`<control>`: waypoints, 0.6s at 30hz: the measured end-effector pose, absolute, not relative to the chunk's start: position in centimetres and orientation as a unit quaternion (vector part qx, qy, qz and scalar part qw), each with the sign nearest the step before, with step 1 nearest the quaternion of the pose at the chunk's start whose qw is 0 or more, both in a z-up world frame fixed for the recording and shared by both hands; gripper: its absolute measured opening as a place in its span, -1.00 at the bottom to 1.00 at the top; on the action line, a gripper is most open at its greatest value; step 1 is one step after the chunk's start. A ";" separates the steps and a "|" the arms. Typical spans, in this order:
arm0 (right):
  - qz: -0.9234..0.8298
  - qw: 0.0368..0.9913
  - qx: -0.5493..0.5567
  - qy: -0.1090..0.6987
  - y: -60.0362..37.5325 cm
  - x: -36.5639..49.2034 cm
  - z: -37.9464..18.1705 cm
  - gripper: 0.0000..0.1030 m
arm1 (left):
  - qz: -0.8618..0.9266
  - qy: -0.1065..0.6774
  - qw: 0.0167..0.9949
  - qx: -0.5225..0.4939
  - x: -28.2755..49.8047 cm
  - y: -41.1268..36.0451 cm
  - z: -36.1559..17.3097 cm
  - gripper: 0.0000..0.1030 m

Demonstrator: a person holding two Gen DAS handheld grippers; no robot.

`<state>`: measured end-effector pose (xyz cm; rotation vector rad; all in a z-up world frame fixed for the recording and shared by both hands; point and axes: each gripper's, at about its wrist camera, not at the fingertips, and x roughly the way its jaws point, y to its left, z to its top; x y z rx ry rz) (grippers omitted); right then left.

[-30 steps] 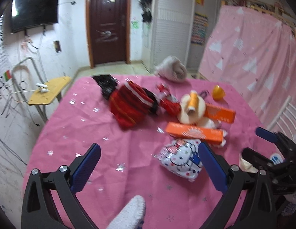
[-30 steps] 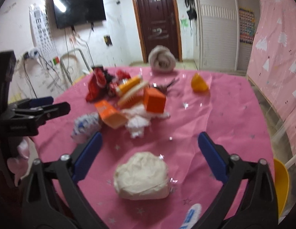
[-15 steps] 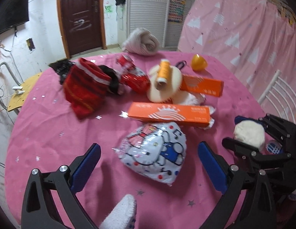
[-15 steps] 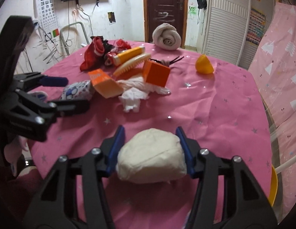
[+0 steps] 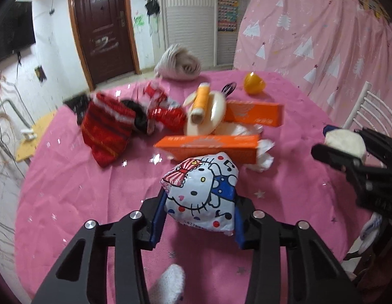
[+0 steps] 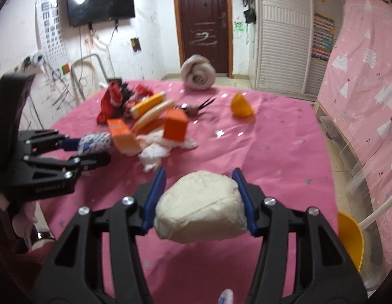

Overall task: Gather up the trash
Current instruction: 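Drop the paper ball in the yellow bin while the left gripper drops the Hello Kitty bag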

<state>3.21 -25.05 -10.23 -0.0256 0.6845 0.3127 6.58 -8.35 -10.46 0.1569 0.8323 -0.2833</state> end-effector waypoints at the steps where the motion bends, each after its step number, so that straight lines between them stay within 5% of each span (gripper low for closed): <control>1: 0.150 0.932 -0.005 0.329 -25.6 3.2 -10.0 0.01 | -0.141 0.394 0.905 0.080 6.1 -8.7 -9.8 -0.32; 18: 0.011 0.966 0.111 0.235 -40.8 -0.9 -5.2 0.02 | -0.280 0.325 0.890 0.154 2.2 -23.1 -3.9 -0.31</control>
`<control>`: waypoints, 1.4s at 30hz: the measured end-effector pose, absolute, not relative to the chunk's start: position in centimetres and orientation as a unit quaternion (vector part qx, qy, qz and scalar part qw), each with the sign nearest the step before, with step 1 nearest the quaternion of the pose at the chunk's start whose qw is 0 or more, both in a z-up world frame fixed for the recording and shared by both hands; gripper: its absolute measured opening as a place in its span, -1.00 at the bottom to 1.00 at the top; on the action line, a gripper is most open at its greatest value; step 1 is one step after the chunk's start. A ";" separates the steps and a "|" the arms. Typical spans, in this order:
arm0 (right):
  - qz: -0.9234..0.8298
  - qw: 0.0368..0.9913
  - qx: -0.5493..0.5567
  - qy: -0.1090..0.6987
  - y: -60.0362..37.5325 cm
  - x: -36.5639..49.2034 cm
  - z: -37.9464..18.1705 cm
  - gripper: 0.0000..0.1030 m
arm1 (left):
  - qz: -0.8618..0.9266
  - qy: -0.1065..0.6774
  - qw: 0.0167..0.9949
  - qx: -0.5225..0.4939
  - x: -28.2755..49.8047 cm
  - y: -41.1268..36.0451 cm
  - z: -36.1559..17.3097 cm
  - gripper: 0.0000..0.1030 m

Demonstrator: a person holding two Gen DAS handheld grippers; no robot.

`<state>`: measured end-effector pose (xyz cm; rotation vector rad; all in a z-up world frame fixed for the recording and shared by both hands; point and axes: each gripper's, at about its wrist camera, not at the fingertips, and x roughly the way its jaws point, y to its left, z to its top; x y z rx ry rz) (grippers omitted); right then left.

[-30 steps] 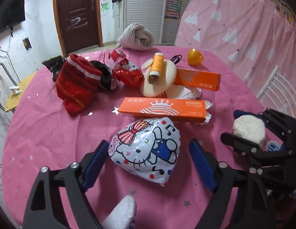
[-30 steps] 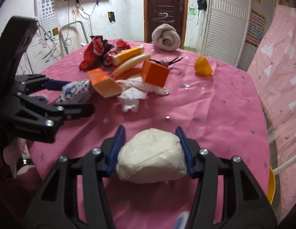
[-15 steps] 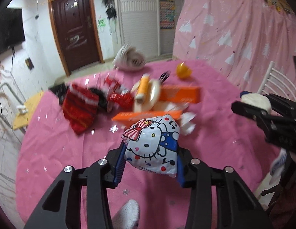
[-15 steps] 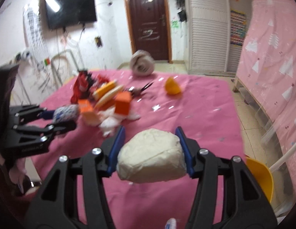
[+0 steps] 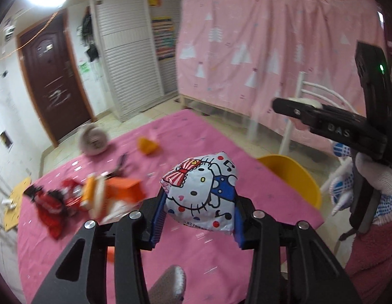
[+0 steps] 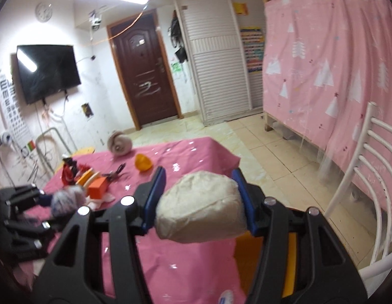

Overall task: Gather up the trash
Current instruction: 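Drop the paper ball in the yellow bin while the left gripper drops the Hello Kitty bag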

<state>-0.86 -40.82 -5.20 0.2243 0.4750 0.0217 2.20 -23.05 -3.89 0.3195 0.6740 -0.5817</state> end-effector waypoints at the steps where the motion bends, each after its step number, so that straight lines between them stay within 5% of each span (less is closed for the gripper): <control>1: 0.008 0.966 0.114 0.234 -41.2 -0.9 -5.2 0.02 | -0.287 0.324 0.888 0.158 2.0 -23.9 -3.8 -0.31; 18: -0.072 0.955 0.195 0.213 -50.2 -3.3 -6.2 0.03 | -0.357 0.319 0.865 0.148 2.5 -37.5 -1.9 -0.32; 22: -0.076 0.950 0.207 0.221 -50.8 -3.1 -6.8 0.61 | -0.343 0.329 0.870 0.131 3.1 -37.7 -2.2 -0.32; 29: -0.099 0.949 0.246 0.170 -52.6 -5.1 -6.1 0.63 | -0.337 0.340 0.869 0.124 4.0 -38.4 -2.7 -0.31; 31: -0.104 0.948 0.256 0.160 -53.1 -5.6 -6.1 0.63 | -0.341 0.344 0.867 0.119 4.2 -38.7 -2.8 -0.17; 35: -0.098 0.948 0.264 0.149 -53.2 -5.8 -6.0 0.68 | -0.347 0.352 0.863 0.103 4.8 -39.2 -2.9 0.45; 42: -0.084 0.951 0.258 0.145 -52.9 -5.6 -5.8 0.71 | -0.339 0.359 0.865 0.092 4.8 -38.2 -2.9 0.50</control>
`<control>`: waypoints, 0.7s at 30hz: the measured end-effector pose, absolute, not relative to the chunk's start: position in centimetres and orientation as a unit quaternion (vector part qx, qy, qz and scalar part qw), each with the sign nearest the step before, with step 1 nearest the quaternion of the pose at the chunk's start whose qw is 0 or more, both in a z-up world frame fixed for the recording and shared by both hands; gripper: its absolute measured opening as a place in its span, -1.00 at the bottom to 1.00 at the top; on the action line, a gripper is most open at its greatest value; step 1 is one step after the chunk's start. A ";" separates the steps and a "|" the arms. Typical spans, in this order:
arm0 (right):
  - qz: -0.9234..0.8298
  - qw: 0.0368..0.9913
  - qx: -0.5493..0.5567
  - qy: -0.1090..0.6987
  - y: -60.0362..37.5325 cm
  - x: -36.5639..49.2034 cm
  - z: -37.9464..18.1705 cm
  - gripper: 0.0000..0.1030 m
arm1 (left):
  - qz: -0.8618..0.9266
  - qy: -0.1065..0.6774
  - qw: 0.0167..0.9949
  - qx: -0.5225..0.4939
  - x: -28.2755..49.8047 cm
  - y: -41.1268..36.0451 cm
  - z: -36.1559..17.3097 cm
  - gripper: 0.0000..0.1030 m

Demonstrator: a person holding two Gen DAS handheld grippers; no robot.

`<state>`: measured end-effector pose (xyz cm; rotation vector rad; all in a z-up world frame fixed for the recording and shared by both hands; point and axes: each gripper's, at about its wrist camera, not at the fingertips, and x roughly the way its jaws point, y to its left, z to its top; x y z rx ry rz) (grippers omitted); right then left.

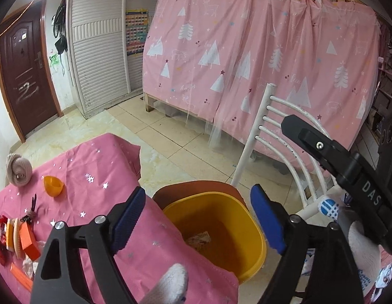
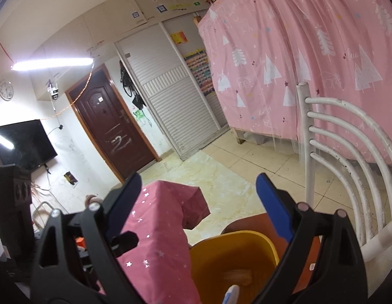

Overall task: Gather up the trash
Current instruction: 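Drop the paper ball in the yellow bin while the left gripper drops the Hello Kitty bag, then move both grippers back over the table toward the remaining items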

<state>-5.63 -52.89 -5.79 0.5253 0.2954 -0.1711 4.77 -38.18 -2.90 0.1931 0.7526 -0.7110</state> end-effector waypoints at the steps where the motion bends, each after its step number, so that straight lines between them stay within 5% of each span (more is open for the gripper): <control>1: -0.082 0.952 0.258 0.145 -52.8 -5.5 -5.7 0.71 | -0.339 0.361 0.864 0.089 4.7 -37.7 -2.9 0.50; 21: 0.000 0.968 0.187 0.164 -44.8 -2.2 -4.4 0.79 | -0.229 0.345 0.910 -0.011 5.4 -19.4 -1.8 0.59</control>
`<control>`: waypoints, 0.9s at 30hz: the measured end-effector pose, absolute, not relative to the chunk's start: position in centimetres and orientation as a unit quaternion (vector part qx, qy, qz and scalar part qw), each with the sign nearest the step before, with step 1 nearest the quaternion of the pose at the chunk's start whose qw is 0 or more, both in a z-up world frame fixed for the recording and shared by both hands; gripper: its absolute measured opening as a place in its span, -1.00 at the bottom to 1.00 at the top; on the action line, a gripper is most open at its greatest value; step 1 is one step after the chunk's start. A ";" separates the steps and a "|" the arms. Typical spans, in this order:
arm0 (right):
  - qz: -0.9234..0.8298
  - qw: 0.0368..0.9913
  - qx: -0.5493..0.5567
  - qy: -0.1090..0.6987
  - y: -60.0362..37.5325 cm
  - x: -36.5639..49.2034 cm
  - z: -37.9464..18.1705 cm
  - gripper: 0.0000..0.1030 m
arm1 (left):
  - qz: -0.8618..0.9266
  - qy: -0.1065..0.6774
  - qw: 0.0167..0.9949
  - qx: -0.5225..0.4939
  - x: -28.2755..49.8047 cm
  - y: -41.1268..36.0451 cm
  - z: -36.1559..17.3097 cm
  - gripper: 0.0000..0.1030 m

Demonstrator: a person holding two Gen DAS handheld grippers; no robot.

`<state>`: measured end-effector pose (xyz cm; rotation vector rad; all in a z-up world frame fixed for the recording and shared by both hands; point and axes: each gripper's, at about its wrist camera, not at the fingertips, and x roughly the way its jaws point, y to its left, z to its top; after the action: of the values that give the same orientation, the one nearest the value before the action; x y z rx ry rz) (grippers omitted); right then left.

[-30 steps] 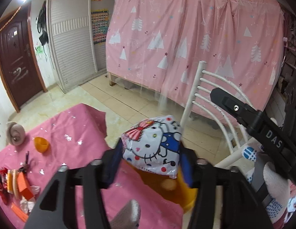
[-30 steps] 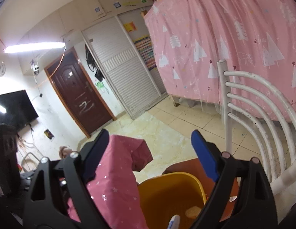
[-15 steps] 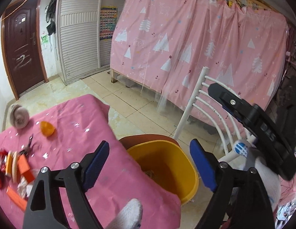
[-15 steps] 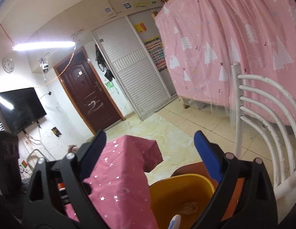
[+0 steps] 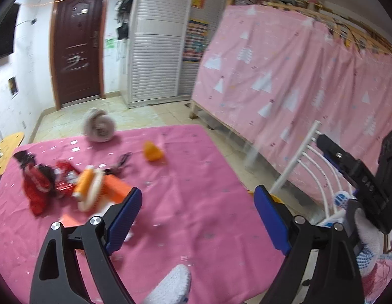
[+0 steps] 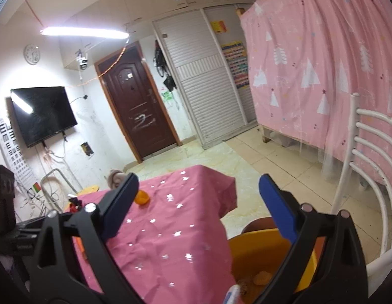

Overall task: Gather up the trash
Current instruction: 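Move both grippers back over the table toward the remaining items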

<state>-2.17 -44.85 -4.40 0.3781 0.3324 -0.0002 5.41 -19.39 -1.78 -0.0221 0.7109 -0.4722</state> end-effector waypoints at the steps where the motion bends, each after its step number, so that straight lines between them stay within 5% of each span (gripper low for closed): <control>1: 0.006 0.969 0.186 0.164 -44.3 -2.2 -4.4 0.79 | -0.223 0.346 0.911 -0.016 5.7 -18.4 -1.8 0.59; 11: 0.055 0.957 0.219 0.180 -41.5 -0.9 -5.2 0.85 | -0.176 0.331 0.924 -0.072 7.9 -8.6 -1.6 0.59; 27: 0.128 0.941 0.119 0.291 -29.8 5.6 -6.1 0.85 | -0.114 0.357 0.923 -0.093 11.5 1.7 -4.5 0.59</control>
<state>5.59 -29.77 -6.09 0.2430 0.5942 0.2603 11.50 1.67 -4.54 -0.1905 0.7324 -0.2336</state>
